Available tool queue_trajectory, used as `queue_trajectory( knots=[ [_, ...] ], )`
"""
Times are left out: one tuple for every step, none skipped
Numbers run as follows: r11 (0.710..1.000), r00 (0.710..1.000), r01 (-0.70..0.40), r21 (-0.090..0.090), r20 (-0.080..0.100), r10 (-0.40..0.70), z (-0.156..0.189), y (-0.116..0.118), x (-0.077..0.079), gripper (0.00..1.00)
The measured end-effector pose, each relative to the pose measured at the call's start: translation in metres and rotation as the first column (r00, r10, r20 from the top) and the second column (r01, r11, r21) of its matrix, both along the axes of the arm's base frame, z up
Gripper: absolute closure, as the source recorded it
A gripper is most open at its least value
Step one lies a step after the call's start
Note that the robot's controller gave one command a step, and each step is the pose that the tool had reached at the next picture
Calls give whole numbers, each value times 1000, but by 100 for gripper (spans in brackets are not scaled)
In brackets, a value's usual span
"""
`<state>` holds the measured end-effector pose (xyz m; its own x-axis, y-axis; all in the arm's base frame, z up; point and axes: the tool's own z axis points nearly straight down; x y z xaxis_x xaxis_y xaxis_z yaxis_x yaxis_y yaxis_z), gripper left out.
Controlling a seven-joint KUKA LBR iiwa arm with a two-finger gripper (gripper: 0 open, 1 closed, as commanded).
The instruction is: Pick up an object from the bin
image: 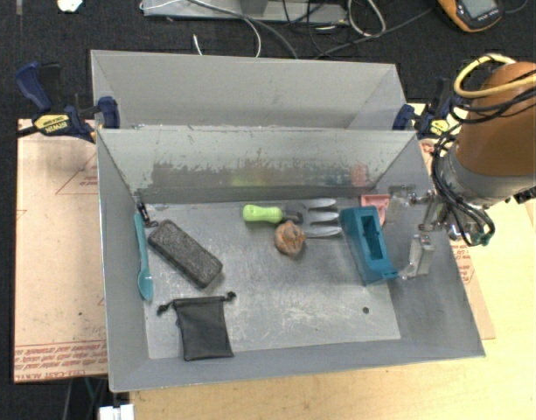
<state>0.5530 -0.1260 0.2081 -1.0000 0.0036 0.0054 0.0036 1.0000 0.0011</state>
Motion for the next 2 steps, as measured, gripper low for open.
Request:
queue_trajectory(
  knots=[
    [1000, 1000, -3, -1, 7, 3, 4, 0, 2, 0],
    [995, 995, -100, -2, 11, 100, -38, 2, 2, 0]
  ],
)
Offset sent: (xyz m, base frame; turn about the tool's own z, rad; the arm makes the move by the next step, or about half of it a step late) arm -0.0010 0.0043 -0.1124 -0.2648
